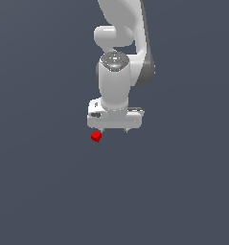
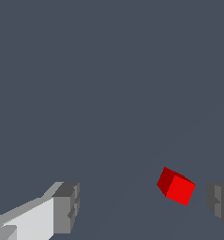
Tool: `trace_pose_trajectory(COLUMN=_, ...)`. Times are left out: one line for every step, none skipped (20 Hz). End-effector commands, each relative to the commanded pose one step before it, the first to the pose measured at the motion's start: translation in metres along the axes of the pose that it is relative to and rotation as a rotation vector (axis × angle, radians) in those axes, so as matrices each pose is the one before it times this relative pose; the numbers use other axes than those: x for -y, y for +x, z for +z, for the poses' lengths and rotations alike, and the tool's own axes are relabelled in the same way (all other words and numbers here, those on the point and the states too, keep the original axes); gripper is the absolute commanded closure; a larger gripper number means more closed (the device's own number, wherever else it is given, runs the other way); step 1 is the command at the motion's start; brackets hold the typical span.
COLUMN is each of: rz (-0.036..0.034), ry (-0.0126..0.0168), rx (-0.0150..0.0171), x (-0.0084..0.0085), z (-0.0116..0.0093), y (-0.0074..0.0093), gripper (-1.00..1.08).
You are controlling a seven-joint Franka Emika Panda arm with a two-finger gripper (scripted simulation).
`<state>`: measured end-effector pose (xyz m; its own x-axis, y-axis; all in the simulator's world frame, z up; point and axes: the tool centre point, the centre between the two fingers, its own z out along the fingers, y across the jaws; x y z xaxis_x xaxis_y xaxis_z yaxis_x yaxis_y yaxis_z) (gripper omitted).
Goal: Pick up the red cube and move it to a goal position.
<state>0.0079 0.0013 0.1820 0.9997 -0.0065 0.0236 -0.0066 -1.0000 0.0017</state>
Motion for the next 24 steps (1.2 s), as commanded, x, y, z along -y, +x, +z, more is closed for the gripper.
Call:
trace_pose_trajectory(rz=0.00000, ry=0.00000, rx=0.00000, x=-0.00001, z=0.00000, y=0.00000, gripper=-0.92)
trace_pose_trajectory(rz=0.00069, ry=-0.00003, rx=0.00003, x=-0.00015, z=0.00029, y=-0.00010, gripper=-0.92)
trace_pose_trajectory(rz=0.00249, ry=-0.00005, rx=0.00013, x=-0.00071, z=0.00089, y=-0.00031, gripper=-0.92)
trace_pose_trajectory(rz=0.00402, ry=-0.00008, rx=0.00022, x=-0.00110, z=0.00148, y=-0.00051, gripper=-0.92)
trace_pose_trajectory(rz=0.00556, ry=-0.00011, rx=0.00030, x=-0.00150, z=0.00208, y=-0.00072, gripper=-0.92)
trace_pose_trajectory(rz=0.00720, ry=-0.00015, rx=0.00039, x=-0.00196, z=0.00267, y=-0.00092, gripper=-0.92)
trace_pose_trajectory(rz=0.00877, ry=-0.00019, rx=0.00047, x=-0.00239, z=0.00326, y=-0.00113, gripper=-0.92)
trace_pose_trajectory(rz=0.01036, ry=-0.00022, rx=0.00056, x=-0.00282, z=0.00385, y=-0.00134, gripper=-0.92)
trace_pose_trajectory(rz=0.01194, ry=-0.00026, rx=0.00064, x=-0.00325, z=0.00443, y=-0.00154, gripper=-0.92)
trace_pose_trajectory(rz=0.01351, ry=-0.00030, rx=0.00072, x=-0.00367, z=0.00502, y=-0.00175, gripper=-0.92)
trace_pose_trajectory(rz=0.01509, ry=-0.00034, rx=0.00081, x=-0.00411, z=0.00560, y=-0.00195, gripper=-0.92)
trace_pose_trajectory(rz=0.01665, ry=-0.00038, rx=0.00089, x=-0.00453, z=0.00619, y=-0.00215, gripper=-0.92)
trace_pose_trajectory(rz=0.01819, ry=-0.00041, rx=0.00097, x=-0.00494, z=0.00677, y=-0.00235, gripper=-0.92)
trace_pose_trajectory(rz=0.01973, ry=-0.00044, rx=0.00106, x=-0.00536, z=0.00735, y=-0.00255, gripper=-0.92)
trace_pose_trajectory(rz=0.02125, ry=-0.00046, rx=0.00114, x=-0.00576, z=0.00793, y=-0.00274, gripper=-0.92)
trace_pose_trajectory(rz=0.02275, ry=-0.00048, rx=0.00123, x=-0.00616, z=0.00851, y=-0.00293, gripper=-0.92)
trace_pose_trajectory(rz=0.02426, ry=-0.00051, rx=0.00131, x=-0.00656, z=0.00909, y=-0.00312, gripper=-0.92)
trace_pose_trajectory(rz=0.02532, ry=-0.00054, rx=0.00137, x=-0.00684, z=0.00950, y=-0.00326, gripper=-0.92)
trace_pose_trajectory(rz=0.02408, ry=-0.00053, rx=0.00130, x=-0.00651, z=0.00904, y=-0.00309, gripper=-0.92)
trace_pose_trajectory(rz=0.02248, ry=-0.00046, rx=0.00123, x=-0.00606, z=0.00847, y=-0.00287, gripper=-0.92)
trace_pose_trajectory(rz=0.02088, ry=-0.00034, rx=0.00116, x=-0.00560, z=0.00792, y=-0.00265, gripper=-0.92)
trace_pose_trajectory(rz=0.01927, ry=-0.00021, rx=0.00111, x=-0.00513, z=0.00736, y=-0.00242, gripper=-0.92)
trace_pose_trajectory(rz=0.01772, ry=-0.00010, rx=0.00105, x=-0.00469, z=0.00681, y=-0.00221, gripper=-0.92)
trace_pose_trajectory(rz=0.01621, ry=-0.00005, rx=0.00097, x=-0.00427, z=0.00626, y=-0.00202, gripper=-0.92)
